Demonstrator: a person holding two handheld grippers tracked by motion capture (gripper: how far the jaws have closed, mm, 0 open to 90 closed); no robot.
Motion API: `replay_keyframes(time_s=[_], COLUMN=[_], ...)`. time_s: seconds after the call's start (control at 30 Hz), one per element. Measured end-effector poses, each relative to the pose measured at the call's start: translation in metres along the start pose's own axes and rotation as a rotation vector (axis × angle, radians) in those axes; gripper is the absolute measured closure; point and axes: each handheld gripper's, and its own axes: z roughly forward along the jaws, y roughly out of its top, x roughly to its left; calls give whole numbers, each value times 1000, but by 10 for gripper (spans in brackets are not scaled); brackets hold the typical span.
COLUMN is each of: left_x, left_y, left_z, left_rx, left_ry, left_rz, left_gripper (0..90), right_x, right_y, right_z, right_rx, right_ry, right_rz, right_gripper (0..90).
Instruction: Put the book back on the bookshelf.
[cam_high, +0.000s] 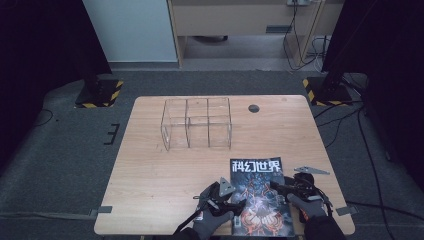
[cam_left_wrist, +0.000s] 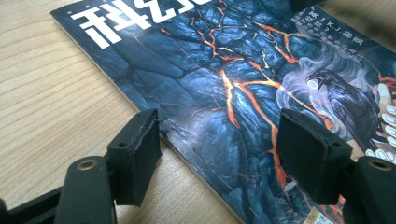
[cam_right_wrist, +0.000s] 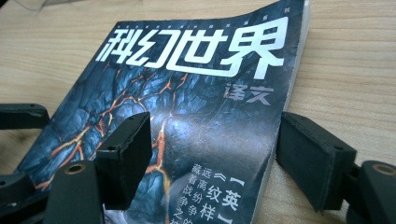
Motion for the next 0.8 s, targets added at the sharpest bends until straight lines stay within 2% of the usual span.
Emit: replay_keyframes(time_s=[0.2, 0.33, 0.5, 0.57, 0.8], left_x=[0, -1, -1, -1, -1], left_y=[0, 0, 0, 0, 0], left_z=[0, 0, 0, 0, 0], left_rx=[-1, -1, 0, 0, 0], left_ry=[3, 5, 7, 7, 6], left_rz=[1, 2, 4, 3, 3], left_gripper=[294, 293, 293, 293, 293], right_x=[0, 0, 1, 1, 2], right_y=[1, 2, 3, 4, 4], right_z=[-2, -7, -11, -14, -13], right_rx=[-10, -38, -65, -86, -74], right_ry=[5, 36, 63, 105, 90], right_rz=[9, 34, 34, 51, 38], right_gripper=[282, 299, 307, 324, 327])
